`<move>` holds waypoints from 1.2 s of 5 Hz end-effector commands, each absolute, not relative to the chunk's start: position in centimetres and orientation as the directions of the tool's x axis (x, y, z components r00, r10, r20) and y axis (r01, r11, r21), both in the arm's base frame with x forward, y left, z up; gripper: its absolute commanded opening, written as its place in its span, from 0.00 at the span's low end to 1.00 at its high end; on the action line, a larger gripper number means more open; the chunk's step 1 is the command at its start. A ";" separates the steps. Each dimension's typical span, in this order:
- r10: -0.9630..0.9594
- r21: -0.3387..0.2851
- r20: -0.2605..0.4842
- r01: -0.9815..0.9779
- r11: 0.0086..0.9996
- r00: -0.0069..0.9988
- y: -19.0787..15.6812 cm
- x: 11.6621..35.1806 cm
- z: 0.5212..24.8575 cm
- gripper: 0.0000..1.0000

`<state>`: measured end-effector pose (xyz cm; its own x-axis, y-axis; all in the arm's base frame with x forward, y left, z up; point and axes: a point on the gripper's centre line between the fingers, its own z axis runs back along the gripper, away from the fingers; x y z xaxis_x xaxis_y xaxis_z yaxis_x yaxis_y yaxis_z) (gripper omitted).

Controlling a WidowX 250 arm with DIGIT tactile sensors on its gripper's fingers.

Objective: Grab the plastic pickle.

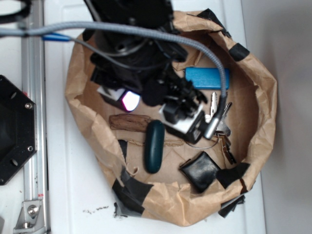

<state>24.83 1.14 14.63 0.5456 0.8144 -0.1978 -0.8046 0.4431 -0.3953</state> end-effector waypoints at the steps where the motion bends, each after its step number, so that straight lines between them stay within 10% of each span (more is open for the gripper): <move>1: 0.856 -0.241 -0.148 -0.857 0.455 0.496 0.5 24.4 8.7 1.00; 3: 0.838 -0.231 -0.063 -0.825 0.516 0.542 -3.1 25.0 5.0 1.00; 4: 0.837 -0.218 -0.018 -0.819 0.530 0.547 -4.0 26.0 3.7 0.00; 6: 0.842 -0.204 -0.028 -0.828 0.522 0.538 -3.0 26.6 2.9 0.00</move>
